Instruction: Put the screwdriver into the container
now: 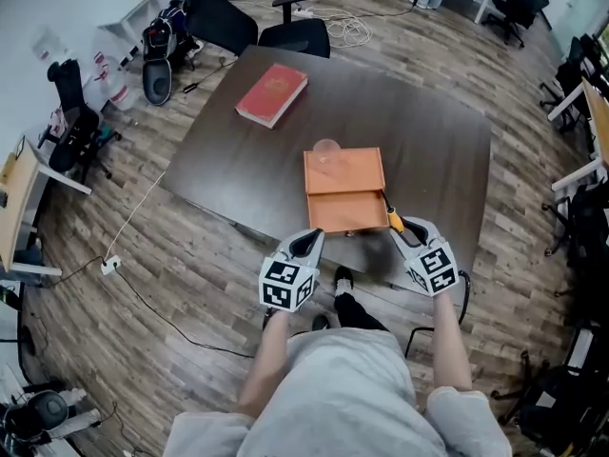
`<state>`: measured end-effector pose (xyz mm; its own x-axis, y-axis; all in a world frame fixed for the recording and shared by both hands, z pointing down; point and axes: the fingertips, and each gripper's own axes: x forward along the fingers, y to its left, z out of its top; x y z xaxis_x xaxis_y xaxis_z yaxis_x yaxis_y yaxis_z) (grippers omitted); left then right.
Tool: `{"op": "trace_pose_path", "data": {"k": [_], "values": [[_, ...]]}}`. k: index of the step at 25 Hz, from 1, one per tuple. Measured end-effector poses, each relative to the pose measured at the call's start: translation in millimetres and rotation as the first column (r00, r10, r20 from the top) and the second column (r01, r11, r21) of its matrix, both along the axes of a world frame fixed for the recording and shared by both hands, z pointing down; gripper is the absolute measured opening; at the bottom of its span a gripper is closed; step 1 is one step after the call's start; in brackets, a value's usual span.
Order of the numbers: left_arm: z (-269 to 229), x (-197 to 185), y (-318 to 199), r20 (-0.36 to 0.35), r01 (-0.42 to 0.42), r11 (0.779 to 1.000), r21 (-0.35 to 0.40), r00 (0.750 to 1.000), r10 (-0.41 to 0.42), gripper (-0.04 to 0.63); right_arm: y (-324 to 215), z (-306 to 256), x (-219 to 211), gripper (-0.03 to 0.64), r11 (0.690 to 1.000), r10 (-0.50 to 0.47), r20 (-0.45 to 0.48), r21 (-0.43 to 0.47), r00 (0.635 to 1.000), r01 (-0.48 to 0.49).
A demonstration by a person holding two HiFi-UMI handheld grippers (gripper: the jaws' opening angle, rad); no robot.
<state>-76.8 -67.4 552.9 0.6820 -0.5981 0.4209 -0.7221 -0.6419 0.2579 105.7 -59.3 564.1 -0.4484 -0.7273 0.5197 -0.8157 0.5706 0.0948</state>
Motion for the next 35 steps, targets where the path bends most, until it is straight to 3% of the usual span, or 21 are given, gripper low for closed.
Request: {"op": "trace_pose_path", "data": {"k": [5,13,23,29,35], "values": [[-1.3,10.6,-28.9,0.005,0.008,1.000,0.009,1.000,-0.008,0.052,-30.4,9.9,-3.8,0.109,0.988,-0.155,-0.132,-0.043,0.979,0.150],[5.3,2.5,-51.3,0.026,0.048,0.999,-0.009,0.999,-0.047,0.052,-63.2,30.3,-9.6,0.109,0.949,-0.314,-0.239,-0.114,0.919,0.294],[33.6,15.2,-56.8,0.084,0.060,0.997,-0.049,0.995,-0.056,0.052,-79.8,59.4,-12.3,0.109,0.908,-0.419,-0.312,-0.154,0.852,0.390],[46.2,2.1,-60.2,0.102,0.097,0.993,-0.065,0.991,-0.090,0.052,-88.4,76.5,-31.7,0.109,0.864,-0.503,-0.383,-0.197,0.775,0.463],[53.6,-3.8,-68.6,0.122,0.145,0.987,-0.076,0.983,-0.135,0.052,-98.4,90.2,-36.7,0.109,0.846,-0.531,-0.400,-0.195,0.747,0.496]]}}
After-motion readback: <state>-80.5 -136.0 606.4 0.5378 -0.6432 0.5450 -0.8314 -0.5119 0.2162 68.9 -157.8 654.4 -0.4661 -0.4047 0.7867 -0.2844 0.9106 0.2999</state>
